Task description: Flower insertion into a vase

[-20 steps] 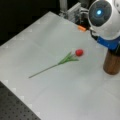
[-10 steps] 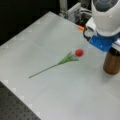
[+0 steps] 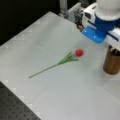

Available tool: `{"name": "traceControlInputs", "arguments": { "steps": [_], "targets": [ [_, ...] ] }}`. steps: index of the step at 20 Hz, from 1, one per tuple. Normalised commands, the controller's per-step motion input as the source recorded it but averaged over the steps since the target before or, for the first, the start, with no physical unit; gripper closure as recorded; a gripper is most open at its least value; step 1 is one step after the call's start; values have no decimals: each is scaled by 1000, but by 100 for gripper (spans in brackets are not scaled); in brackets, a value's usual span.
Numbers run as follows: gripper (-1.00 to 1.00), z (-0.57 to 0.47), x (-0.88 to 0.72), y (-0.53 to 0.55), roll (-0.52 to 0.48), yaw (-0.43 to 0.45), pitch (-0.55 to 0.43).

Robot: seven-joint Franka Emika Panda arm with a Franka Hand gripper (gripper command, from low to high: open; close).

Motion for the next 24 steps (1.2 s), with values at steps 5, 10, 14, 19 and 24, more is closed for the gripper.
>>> {"name": "traceControlInputs", "arguments": {
  "steps": [5,10,14,19,24],
  "targets": [
    [-100,-125,161,-445,-93,48,-260],
    [-100,-28,273,-581,-83,200,-55],
    [-100,-14,368,-497,-86,216,17],
    [-100,51,301,-241,-93,178,65],
    [-100,39,233,-206,-87,196,73]
  ]
}}
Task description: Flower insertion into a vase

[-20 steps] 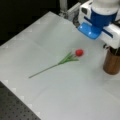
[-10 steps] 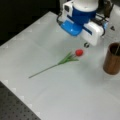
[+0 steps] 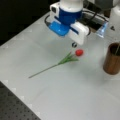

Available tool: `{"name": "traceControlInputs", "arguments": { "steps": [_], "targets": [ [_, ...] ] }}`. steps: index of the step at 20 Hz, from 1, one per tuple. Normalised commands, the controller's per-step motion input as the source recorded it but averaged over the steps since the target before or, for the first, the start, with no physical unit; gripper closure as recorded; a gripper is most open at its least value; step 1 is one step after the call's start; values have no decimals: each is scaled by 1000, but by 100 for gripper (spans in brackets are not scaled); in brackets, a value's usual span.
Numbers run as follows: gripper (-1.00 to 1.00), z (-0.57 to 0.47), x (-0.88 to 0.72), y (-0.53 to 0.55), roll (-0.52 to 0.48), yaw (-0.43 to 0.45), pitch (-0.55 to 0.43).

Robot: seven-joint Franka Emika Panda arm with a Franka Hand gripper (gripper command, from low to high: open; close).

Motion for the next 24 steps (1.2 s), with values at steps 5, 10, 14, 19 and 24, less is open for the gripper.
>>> {"name": "traceControlInputs", "arguments": {
  "steps": [5,10,14,19,24],
  "targets": [
    [-100,-147,251,-311,-115,259,55],
    [-100,-204,171,-257,-123,236,45],
    [-100,-283,106,-204,-126,211,111],
    [-100,-373,177,-125,-109,240,41],
    [-100,-335,184,-132,-120,276,7]
  ]
}}
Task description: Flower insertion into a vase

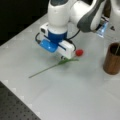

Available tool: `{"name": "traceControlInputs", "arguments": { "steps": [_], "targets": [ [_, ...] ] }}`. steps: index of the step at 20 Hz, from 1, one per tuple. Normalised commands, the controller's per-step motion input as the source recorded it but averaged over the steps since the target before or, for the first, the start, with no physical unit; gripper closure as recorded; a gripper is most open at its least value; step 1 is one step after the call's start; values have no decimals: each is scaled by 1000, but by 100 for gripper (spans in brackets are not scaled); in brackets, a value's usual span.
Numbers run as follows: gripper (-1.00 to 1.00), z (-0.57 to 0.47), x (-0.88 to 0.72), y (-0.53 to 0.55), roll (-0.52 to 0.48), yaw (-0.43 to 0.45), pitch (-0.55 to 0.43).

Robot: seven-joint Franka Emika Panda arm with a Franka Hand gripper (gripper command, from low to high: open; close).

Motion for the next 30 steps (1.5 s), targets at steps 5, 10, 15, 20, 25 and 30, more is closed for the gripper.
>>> {"name": "traceControlInputs", "arguments": {
  "steps": [5,10,15,20,25,30],
  "targets": [
    [-100,-310,165,-201,-131,264,-3],
    [-100,-174,117,-96,-143,216,8],
    [-100,-71,122,-5,-139,180,11],
    [-100,-79,128,7,-154,151,-10],
    [-100,-136,128,21,-149,146,-33],
    [100,-155,80,66,-109,113,7]
  ]
}}
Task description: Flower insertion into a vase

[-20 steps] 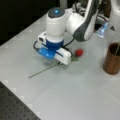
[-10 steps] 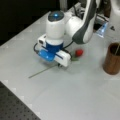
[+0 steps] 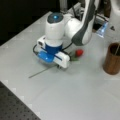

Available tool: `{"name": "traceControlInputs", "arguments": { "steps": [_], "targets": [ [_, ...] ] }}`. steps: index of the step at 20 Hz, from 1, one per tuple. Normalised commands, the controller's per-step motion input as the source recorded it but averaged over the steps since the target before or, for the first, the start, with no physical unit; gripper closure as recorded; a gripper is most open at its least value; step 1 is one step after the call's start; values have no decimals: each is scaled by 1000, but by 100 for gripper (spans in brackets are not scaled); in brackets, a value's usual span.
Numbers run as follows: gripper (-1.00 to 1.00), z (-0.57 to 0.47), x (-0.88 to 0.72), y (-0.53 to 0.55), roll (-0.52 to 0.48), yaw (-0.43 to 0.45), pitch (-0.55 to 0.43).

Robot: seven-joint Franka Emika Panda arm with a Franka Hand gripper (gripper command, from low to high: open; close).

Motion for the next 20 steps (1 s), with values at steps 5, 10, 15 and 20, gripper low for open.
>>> {"name": "traceControlInputs", "arguments": {
  "steps": [5,10,15,20],
  "targets": [
    [100,-175,49,131,-90,72,7],
    [100,-184,32,109,-90,59,-3],
    [100,-206,18,8,-91,41,-16],
    [100,-215,33,-20,-83,30,-21]
  ]
}}
